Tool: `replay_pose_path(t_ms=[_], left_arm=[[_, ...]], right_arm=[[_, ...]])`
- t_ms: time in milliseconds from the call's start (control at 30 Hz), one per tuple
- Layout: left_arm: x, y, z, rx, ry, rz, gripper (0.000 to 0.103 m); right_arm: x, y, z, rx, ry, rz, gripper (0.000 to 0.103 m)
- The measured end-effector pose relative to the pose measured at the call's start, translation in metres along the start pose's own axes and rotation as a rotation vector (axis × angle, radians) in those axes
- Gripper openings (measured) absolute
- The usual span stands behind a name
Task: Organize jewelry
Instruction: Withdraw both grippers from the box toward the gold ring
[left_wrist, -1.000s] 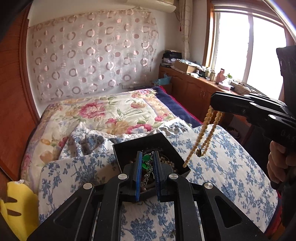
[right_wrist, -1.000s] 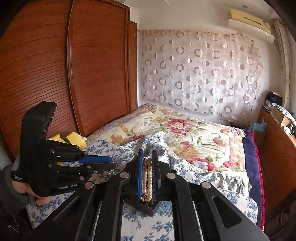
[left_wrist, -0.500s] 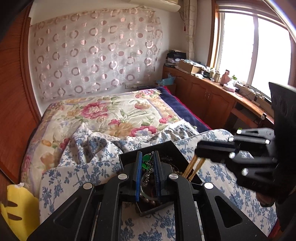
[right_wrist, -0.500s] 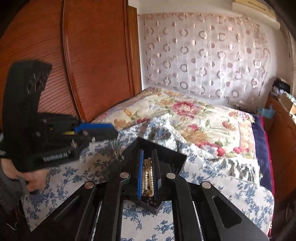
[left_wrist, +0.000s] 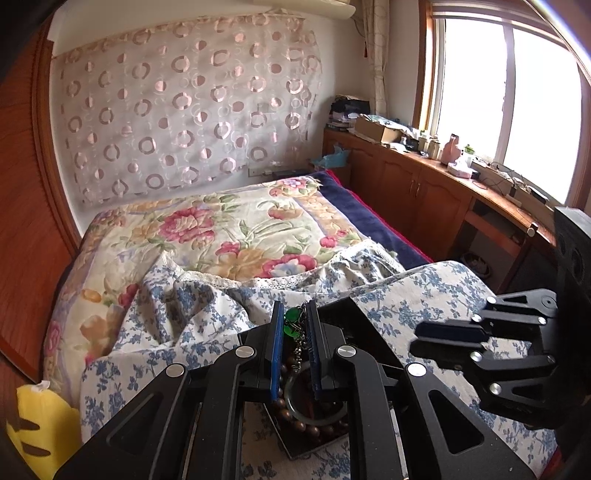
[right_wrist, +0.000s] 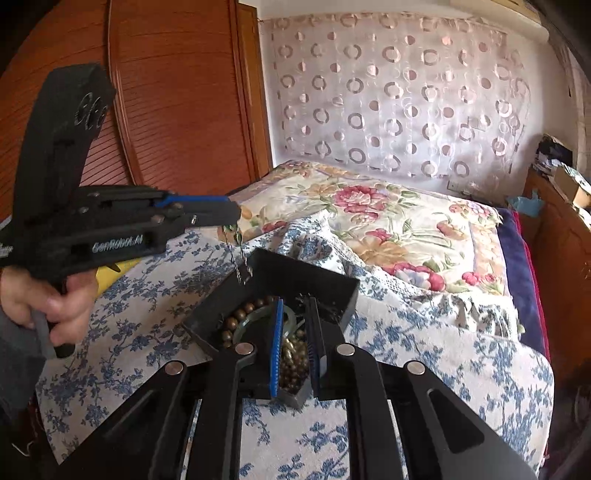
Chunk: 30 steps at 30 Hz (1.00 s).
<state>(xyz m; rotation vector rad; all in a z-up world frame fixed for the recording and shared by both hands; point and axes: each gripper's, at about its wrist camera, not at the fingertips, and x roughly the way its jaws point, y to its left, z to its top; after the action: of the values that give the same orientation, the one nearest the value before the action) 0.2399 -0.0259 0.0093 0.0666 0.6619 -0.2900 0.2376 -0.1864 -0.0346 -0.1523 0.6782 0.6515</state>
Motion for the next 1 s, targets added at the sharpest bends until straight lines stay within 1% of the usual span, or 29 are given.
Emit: replay_pose_path(t_ms=[233, 467, 533, 567, 600, 667, 700, 733, 767, 800, 833, 900, 1000], left_arm=[[0.01, -0.003, 0.002, 0.011, 0.011, 0.0, 0.011], [0.01, -0.004, 0.004, 0.011, 0.011, -0.001, 0.011], [0.009, -0.005, 0.002, 0.011, 0.009, -0.003, 0.015], [0.009, -0.006, 0.001, 0.009, 0.009, -0.002, 0.023], [0.009, -0.006, 0.001, 0.007, 0.009, -0.004, 0.034], [0.006, -0.008, -0.004, 0.006, 0.007, -0.004, 0.042], [0.003, -0.01, -0.009, 0.008, 0.006, -0.003, 0.047], [0.0, -0.01, -0.013, 0.011, 0.006, -0.001, 0.052], [-0.002, -0.012, -0.017, 0.012, 0.001, 0.005, 0.064], [-0.006, -0.012, -0.021, 0.012, -0.006, 0.005, 0.068], [-0.009, -0.013, -0.026, 0.009, -0.011, 0.0, 0.07], [-0.015, -0.012, -0.037, 0.005, -0.008, -0.002, 0.082], [-0.019, -0.012, -0.055, 0.0, 0.005, -0.005, 0.087]], right_arm=[[-0.006, -0.005, -0.015, 0.024, 0.009, -0.028, 0.014], [-0.011, -0.006, -0.02, 0.033, 0.005, -0.032, 0.014], [-0.013, -0.006, -0.021, 0.035, 0.004, -0.033, 0.014], [-0.014, -0.005, -0.023, 0.036, 0.004, -0.033, 0.014], [-0.016, -0.004, -0.024, 0.036, 0.004, -0.033, 0.014], [-0.018, -0.002, -0.028, 0.037, 0.004, -0.031, 0.017], [-0.02, -0.001, -0.031, 0.037, 0.004, -0.032, 0.025], [-0.022, 0.001, -0.034, 0.038, 0.003, -0.032, 0.03], [-0.024, 0.002, -0.038, 0.039, 0.004, -0.029, 0.031], [-0.025, 0.004, -0.04, 0.039, 0.007, -0.028, 0.031], [-0.026, 0.006, -0.044, 0.039, 0.011, -0.027, 0.031], [-0.026, 0.011, -0.052, 0.039, 0.02, -0.026, 0.031], [-0.025, 0.017, -0.066, 0.034, 0.043, -0.021, 0.031]])
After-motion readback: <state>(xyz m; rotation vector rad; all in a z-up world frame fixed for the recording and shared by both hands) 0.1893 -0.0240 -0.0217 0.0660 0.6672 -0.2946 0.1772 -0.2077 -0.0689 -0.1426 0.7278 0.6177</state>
